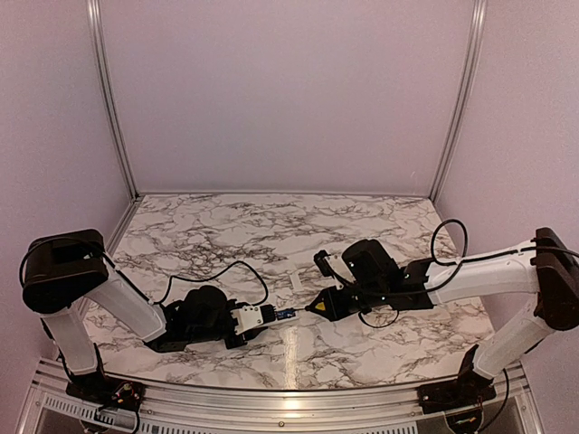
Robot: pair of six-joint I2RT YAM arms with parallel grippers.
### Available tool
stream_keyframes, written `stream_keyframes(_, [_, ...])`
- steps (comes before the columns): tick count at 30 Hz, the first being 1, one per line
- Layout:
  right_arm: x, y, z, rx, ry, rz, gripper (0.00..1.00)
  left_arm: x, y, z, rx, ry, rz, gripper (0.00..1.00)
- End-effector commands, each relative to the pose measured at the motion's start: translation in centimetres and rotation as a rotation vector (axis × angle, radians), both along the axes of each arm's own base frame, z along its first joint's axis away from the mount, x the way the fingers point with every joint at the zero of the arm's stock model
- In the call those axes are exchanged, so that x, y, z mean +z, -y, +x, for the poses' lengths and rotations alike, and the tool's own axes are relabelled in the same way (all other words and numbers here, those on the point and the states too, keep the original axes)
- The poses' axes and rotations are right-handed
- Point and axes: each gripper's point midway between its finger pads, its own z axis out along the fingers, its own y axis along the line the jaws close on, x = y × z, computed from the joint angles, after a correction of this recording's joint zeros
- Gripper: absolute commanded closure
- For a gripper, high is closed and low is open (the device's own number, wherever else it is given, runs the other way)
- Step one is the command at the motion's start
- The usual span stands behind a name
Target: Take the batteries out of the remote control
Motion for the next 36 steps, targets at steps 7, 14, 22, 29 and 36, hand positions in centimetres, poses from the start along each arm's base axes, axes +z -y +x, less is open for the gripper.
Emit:
stream_keyframes(7, [3.1,-4.3,-5.0,0.254,-0.075,0.186,1.00,0.3,1.9,-1.5,-0.105,-0.006,-0.025,1.00])
stream_keyframes(14, [3.4,-4.6,-5.3,0.258,-0.071,0.179,1.00,0.3,1.9,-1.4,-0.101,-0.002,-0.023,1.00])
stream_keyframes(22, [3.6,-4.7,-5.4,0.254,-0.065,0.173,1.00,0.3,1.8,-1.4,-0.099,-0.002,-0.021,1.00])
stream_keyframes(29, [4.6,-5.1,-5.5,0.254,-0.044,0.188,1.00,0.0,1.8,-1.4,-0.098,-0.004,-0.013,1.00])
stream_keyframes(36, [4.3,-4.9,-5.8,0.250,-0.056,0.160,1.00,-0.1,1.8,-1.3,-0.095,-0.003,-0.011,1.00])
